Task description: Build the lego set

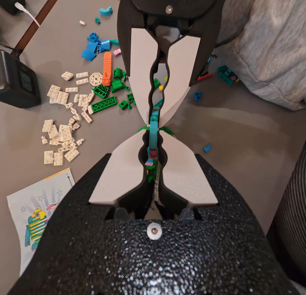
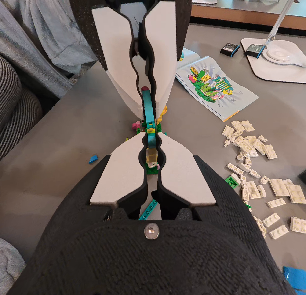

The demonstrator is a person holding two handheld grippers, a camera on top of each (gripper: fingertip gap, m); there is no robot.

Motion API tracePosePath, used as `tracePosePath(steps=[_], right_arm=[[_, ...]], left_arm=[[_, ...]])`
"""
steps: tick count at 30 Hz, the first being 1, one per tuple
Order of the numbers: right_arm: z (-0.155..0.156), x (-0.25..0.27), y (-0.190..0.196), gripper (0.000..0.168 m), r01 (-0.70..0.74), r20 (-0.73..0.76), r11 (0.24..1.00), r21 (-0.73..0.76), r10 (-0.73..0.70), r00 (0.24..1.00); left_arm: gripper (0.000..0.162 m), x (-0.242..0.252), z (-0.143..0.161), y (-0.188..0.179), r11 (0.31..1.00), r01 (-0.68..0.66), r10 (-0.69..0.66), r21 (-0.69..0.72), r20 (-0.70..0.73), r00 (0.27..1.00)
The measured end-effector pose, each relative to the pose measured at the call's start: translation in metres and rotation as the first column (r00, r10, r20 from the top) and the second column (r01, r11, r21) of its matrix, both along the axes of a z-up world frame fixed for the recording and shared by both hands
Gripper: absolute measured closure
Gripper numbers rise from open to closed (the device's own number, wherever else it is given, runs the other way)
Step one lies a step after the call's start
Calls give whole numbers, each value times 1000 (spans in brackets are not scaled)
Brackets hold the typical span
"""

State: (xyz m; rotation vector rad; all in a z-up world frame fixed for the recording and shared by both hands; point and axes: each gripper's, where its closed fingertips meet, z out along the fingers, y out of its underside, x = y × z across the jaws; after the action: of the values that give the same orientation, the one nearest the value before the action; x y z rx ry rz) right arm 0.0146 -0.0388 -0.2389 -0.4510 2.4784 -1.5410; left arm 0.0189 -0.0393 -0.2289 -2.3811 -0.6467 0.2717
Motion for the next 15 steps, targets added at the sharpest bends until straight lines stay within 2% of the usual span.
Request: tracePosePath(steps=[15], right_arm=[[0, 0, 0, 161, -2, 2, 1000, 3, 2, 1000]], left_arm=[[154, 1, -2, -2, 996, 34, -26, -85, 87, 996]])
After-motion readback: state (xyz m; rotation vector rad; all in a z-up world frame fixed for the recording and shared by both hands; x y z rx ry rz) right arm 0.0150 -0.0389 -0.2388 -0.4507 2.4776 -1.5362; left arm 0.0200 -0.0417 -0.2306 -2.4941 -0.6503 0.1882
